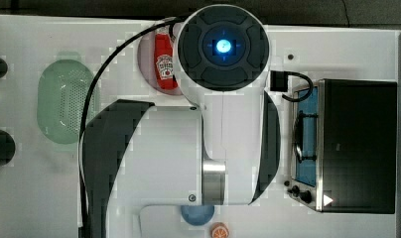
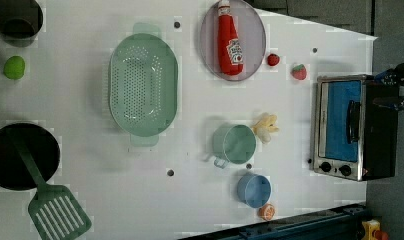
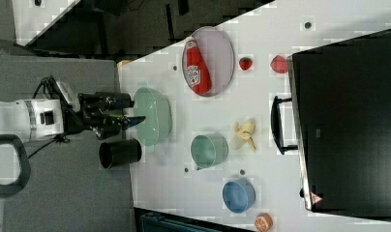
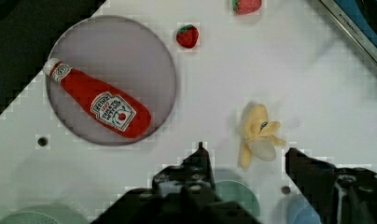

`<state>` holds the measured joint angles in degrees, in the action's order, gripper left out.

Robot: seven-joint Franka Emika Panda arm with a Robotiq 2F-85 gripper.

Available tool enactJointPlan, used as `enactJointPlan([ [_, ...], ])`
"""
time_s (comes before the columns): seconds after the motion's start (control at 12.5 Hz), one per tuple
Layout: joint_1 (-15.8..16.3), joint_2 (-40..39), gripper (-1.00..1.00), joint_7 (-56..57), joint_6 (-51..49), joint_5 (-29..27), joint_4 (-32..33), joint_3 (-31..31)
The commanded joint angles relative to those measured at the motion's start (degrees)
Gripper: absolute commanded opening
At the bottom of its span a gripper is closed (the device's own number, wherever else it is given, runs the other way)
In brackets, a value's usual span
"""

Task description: Pick banana from table and place on oven.

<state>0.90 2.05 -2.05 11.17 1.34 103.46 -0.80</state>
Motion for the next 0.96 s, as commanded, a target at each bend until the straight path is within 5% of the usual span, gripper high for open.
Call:
enactJointPlan([
  [0.08,-1.6,21.9,0.59,1.2,-7.9,-0.2,11.8,-2.1],
  [0.24,-1.7,21.9,0.99,1.2,-7.9,-0.2,11.8,-2.1],
  [0.64,-1.6,18.7,1.0,1.2,-6.4,-0.2,15.2,-2.0],
  [0.96,-1.6,11.6,1.0,1.3,6.4,-0.2,21.1,-2.0],
])
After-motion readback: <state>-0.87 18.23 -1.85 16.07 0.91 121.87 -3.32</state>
